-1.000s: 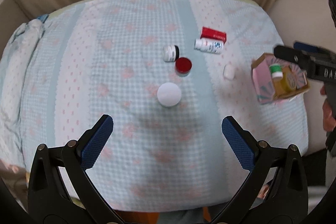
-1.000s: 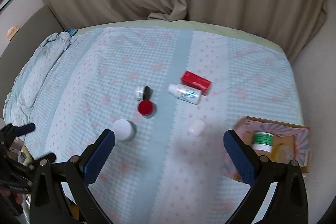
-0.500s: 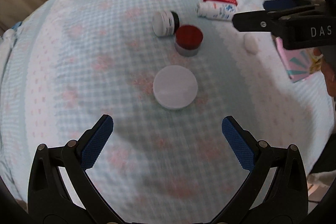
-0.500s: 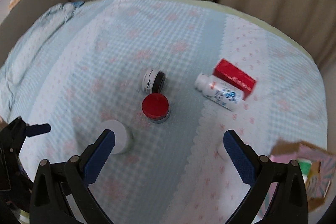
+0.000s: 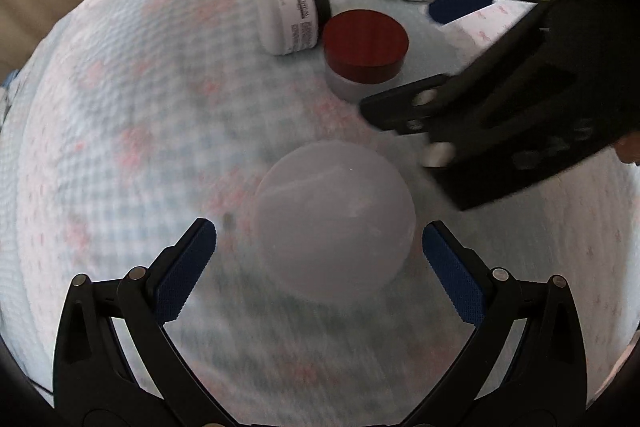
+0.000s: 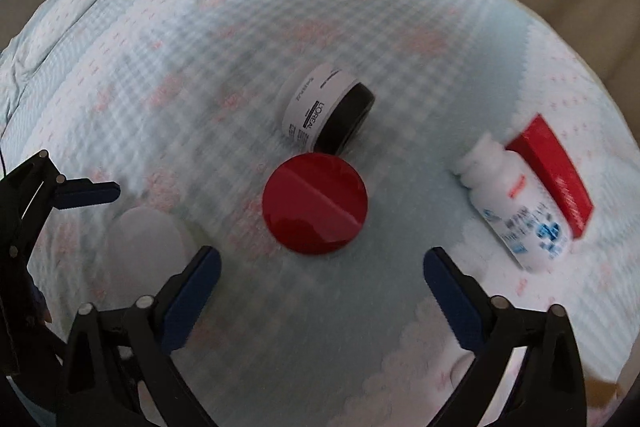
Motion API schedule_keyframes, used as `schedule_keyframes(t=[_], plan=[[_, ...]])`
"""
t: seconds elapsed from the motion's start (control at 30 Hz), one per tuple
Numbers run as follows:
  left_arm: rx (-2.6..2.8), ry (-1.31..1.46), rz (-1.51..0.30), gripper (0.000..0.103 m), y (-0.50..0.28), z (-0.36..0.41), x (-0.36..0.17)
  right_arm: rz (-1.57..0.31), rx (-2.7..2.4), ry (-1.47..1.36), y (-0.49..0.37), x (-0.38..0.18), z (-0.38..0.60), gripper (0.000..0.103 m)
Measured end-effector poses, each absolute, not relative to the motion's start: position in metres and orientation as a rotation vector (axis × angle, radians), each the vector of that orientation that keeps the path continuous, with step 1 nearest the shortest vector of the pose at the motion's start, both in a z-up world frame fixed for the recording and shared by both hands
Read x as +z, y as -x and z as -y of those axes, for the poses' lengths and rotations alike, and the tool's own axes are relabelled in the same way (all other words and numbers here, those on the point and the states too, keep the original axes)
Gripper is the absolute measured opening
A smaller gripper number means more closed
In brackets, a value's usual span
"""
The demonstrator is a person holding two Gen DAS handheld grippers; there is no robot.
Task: Organize rigid objects
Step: 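Grasp the white round lid with the left tool while the right tool grasps the red lid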
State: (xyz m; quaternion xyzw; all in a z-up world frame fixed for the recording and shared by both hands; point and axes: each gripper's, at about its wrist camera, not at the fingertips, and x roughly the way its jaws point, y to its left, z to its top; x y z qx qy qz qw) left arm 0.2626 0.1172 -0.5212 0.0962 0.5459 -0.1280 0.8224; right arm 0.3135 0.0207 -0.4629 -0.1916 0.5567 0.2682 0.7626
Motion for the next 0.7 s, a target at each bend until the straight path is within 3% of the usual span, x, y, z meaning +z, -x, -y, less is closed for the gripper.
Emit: schedule_keyframes(t=[0.23,0.3,0.4,0.47,0.7], plan=[[-0.292,-0.248,-1.153,0.076,-0.265,-0.102,-0.530,-1.207,0.618,0.438,-0.324,-0.474,-0.025,0.076],[-0.285,-0.258,-1.155,0.070,-0.266,-0.103,-0.532,-1.201,0.624,0.436,-0.327,-0.474,-0.026,0.074],[-0.292,-0.242,-1.159,0.069,-0.269,-0.106,-0.532,-1.187,0.630,0.446,-0.331,-0.475,-0.030,0.064],[-0.294,-0.247,-1.157,0.069,-0.268,-0.105,-0.532,-1.193,0.646,0.450,-0.333,-0.477,-0.032,0.051],[-0.296,-0.245,-1.153,0.068,-0.269,-0.104,-0.529,-1.194,0.639,0.453,-0.330,-0.476,-0.035,0.050]])
